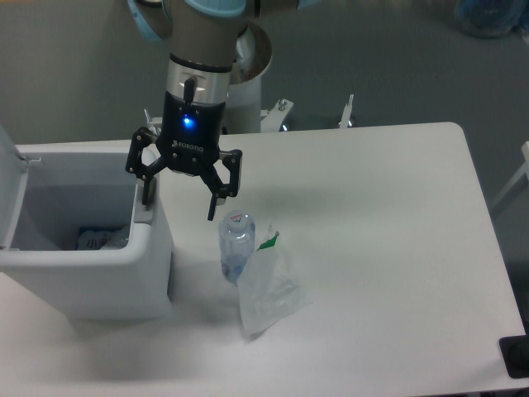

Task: Open the trash can
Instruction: 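Press the lid edge with the gripper so the lid pops up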

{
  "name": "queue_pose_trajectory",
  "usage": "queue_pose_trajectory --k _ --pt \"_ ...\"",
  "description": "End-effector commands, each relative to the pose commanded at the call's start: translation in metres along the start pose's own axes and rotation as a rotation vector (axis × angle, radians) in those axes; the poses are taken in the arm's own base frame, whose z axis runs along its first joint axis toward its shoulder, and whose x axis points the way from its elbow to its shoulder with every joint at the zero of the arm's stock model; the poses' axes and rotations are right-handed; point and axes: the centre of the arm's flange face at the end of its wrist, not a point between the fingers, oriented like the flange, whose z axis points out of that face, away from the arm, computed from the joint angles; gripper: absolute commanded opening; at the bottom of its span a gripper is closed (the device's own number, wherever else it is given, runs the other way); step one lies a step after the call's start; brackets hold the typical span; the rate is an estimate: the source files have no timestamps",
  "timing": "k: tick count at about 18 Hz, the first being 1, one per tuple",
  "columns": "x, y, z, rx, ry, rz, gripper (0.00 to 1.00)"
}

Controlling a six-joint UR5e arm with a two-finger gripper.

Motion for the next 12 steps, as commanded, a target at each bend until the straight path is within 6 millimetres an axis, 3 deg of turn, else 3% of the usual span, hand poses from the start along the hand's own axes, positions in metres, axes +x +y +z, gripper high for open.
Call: queue_pose_trajectory --k 2,5,12 --pt "-0.007 -0.009 -0.011 0.022 -0.021 0.008 1.0" --pt "-0.035 -0.01 -0.026 0.039 -0.071 -0.016 1.0" --pt "-0.109 0.022 -0.038 -0.082 -0.284 0.035 1.0"
